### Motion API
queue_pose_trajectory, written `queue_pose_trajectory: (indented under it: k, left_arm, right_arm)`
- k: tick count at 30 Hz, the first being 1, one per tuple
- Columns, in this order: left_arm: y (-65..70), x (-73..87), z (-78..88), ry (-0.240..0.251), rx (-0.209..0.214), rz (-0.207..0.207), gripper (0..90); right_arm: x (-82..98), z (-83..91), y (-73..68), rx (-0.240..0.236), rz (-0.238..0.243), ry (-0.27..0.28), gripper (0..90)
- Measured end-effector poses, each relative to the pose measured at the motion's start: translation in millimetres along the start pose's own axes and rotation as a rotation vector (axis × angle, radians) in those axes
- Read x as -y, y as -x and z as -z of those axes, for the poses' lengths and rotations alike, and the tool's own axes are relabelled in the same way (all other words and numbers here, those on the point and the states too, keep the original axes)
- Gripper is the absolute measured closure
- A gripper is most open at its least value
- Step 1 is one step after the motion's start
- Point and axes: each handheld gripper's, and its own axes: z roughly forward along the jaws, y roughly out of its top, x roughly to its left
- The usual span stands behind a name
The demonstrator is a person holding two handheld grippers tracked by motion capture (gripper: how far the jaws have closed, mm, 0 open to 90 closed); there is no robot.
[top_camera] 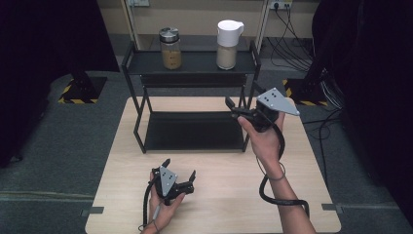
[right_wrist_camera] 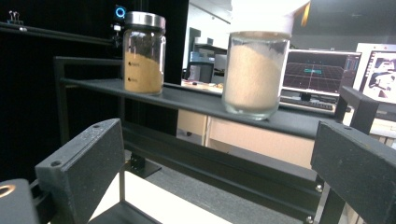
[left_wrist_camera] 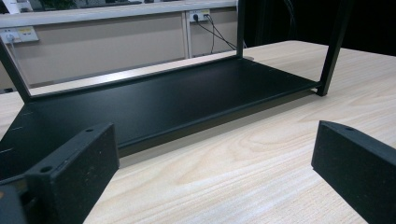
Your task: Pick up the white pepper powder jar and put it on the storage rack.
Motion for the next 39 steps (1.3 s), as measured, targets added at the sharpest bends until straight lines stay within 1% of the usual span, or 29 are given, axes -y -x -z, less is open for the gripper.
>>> queue_pose_trajectory:
  k: [5, 11, 15, 17, 25, 30, 37, 39]
  left_arm:
    - [0.1, -0.1, 0.0, -0.001, 0.0, 0.0, 0.0]
    - [0.2, -0.2, -0.1, -0.001, -0.001, -0.002, 0.0]
    - [0.5, 0.0, 0.0, 0.0, -0.002, 0.001, 0.0]
    - [0.4, -0.1, 0.0, 0.0, -0.002, -0.002, 0.1]
    - [0.5, 0.3, 0.1, 0.002, -0.002, -0.003, 0.1]
    - [0.6, 0.4, 0.2, 0.002, -0.002, -0.003, 0.1]
    - [0.8, 0.3, 0.2, 0.002, -0.002, -0.005, 0.1]
    - [0.7, 0.4, 0.3, 0.002, -0.002, -0.005, 0.1]
  right_arm:
    - [10.3, 5.0, -1.2, 0.001, 0.004, -0.026, 3.1]
    - [28.5, 14.6, -1.3, 0.003, 0.004, -0.063, 3.0]
    - [39.5, 21.9, -0.8, 0.006, -0.004, -0.074, 3.1]
    - [43.5, 25.2, -1.0, 0.007, -0.004, -0.071, 3.0]
    - [52.2, 33.8, -2.6, 0.007, -0.004, -0.07, 3.0]
    - [54.6, 37.1, -3.3, 0.007, -0.005, -0.068, 3.0]
    - [60.9, 44.6, -7.5, 0.014, 0.013, -0.07, 3.0]
    - [63.7, 46.8, -7.6, 0.013, 0.01, -0.072, 3.0]
